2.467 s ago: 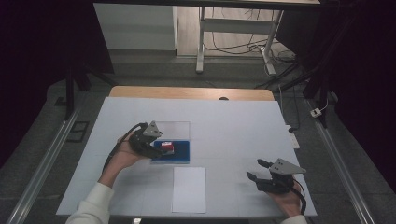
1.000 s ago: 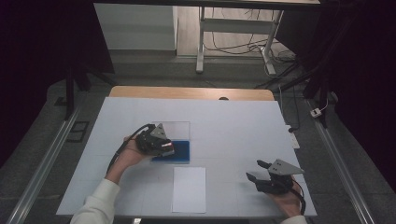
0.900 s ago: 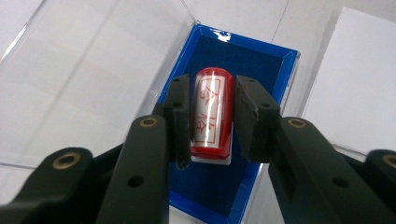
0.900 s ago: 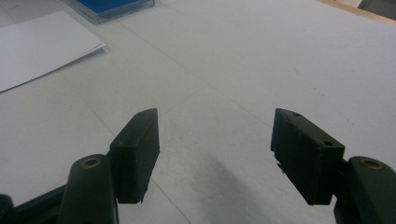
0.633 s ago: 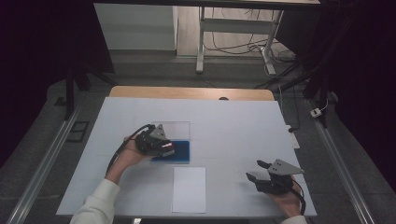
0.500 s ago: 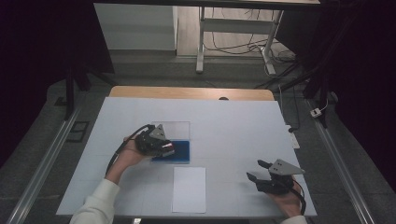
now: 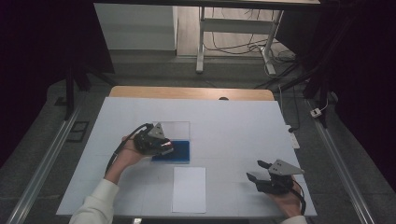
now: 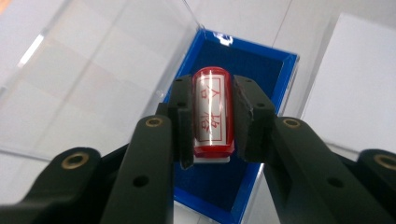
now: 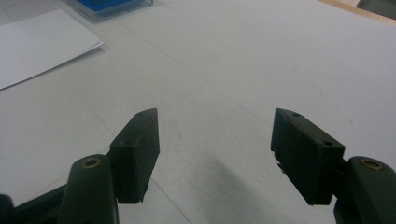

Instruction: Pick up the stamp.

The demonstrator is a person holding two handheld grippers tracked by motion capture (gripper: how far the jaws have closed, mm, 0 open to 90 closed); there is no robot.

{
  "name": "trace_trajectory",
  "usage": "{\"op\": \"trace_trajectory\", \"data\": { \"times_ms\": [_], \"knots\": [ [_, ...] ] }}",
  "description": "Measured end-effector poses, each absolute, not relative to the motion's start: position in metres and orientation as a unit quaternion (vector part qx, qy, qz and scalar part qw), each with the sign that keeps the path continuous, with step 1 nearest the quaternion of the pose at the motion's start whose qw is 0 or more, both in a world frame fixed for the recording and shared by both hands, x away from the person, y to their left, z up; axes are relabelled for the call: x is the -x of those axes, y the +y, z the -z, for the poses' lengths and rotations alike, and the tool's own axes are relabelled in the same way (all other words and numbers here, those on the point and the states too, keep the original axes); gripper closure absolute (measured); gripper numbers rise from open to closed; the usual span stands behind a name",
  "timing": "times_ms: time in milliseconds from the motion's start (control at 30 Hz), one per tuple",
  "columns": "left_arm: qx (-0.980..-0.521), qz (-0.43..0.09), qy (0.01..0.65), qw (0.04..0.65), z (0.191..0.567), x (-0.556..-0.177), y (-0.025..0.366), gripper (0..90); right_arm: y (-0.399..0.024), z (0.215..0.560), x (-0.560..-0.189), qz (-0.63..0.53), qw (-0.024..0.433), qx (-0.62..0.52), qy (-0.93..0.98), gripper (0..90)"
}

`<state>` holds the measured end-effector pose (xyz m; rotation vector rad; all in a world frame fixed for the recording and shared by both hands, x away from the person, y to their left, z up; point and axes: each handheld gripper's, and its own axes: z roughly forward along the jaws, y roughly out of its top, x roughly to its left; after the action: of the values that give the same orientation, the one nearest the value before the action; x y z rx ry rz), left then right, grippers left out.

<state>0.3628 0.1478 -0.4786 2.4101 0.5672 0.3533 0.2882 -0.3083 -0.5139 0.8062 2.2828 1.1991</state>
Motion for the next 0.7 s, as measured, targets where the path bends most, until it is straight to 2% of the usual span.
{"op": "trace_trajectory", "data": {
  "times_ms": [400,700],
  "knots": [
    [-0.871,-0.132,0.258,0.396,0.452,-0.352,0.168,70.6,-0.31,0.513,-0.29,-0.44,0.22,-0.302,0.817,32.2],
    [-0.858,-0.124,0.261,0.424,0.437,-0.342,0.175,70.6,-0.305,0.513,-0.291,-0.437,0.224,-0.293,0.82,32.4]
  ]
}}
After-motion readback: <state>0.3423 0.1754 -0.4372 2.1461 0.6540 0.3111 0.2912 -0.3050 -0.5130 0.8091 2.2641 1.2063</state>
